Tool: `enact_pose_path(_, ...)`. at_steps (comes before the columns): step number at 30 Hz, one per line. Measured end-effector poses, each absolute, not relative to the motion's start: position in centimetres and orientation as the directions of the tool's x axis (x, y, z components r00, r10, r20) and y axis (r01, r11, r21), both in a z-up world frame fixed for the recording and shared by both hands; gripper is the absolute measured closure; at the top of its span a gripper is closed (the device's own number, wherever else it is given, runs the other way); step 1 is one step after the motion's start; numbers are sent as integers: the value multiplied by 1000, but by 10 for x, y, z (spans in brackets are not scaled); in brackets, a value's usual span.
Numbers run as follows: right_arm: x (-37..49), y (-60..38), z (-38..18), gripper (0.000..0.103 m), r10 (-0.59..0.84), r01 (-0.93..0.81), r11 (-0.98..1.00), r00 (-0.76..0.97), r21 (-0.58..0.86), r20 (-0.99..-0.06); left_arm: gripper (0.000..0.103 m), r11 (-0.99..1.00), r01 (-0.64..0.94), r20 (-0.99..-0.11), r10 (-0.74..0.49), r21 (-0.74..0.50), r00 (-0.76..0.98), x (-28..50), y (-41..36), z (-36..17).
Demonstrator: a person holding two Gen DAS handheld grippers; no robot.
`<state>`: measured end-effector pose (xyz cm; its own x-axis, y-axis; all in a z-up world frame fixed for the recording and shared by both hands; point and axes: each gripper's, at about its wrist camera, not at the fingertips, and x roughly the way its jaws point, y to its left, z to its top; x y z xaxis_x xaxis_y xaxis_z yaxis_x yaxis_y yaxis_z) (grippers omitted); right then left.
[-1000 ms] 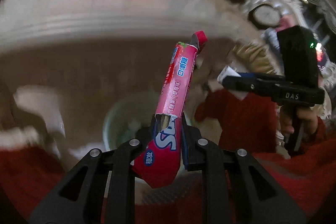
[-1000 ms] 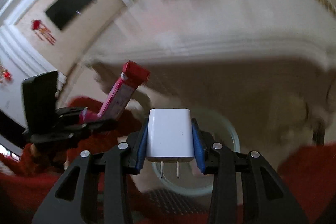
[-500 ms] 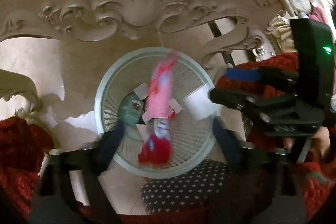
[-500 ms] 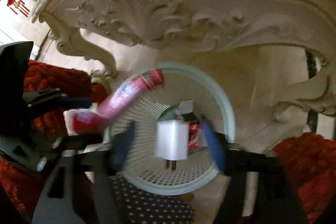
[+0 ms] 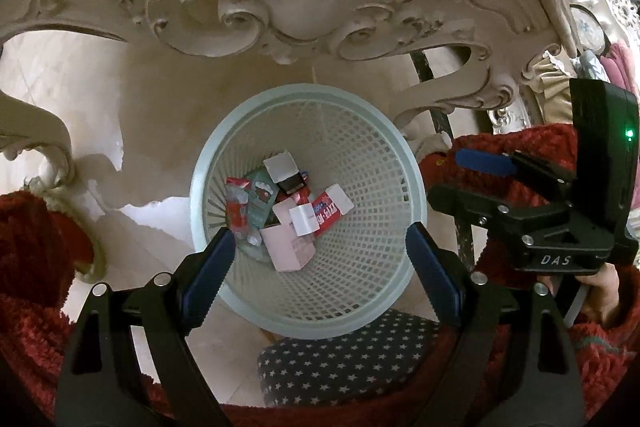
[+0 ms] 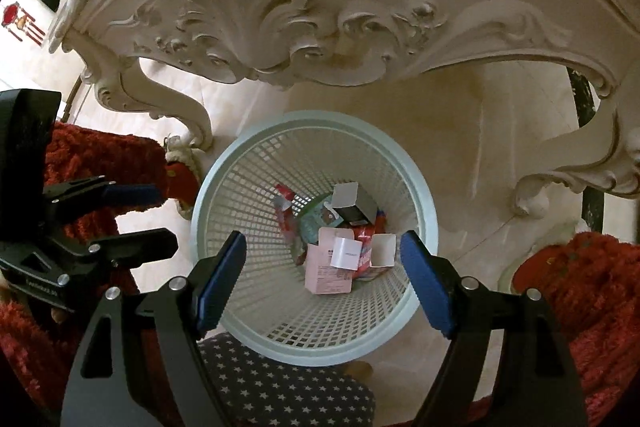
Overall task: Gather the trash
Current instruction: 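Grasp purple cosmetic box with left gripper while right gripper grasps cream box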
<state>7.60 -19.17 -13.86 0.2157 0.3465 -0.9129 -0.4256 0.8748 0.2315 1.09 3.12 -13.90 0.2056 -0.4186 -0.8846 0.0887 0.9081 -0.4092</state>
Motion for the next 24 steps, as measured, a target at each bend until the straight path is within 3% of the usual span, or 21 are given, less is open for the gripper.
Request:
enact_pose_path(7,62,-197,-112,28,389,-457,854,240,250,-889,18,913,127,-874,-407,-387,266,0,34,-107)
enact_pose_path(13,55,-209,-22,28,531,-546,786,355,291,-769,18,869,250,-787,-493,-427,370,-6,45,-21)
enact_pose_path(16,71,-217,31,28,528,-552,807,513,211,-677,18,894,307,-746,-443,-326,497,12,55,32)
enact_pose_path(19,104,-221,66,28,445,-488,868,678,93,-585,18,948,245,-710,-313,-201,631,59,68,66)
enact_pose_path(24,173,-203,79,28,400,-440,896,740,60,-540,18,969,118,-676,-236,-217,698,151,81,82)
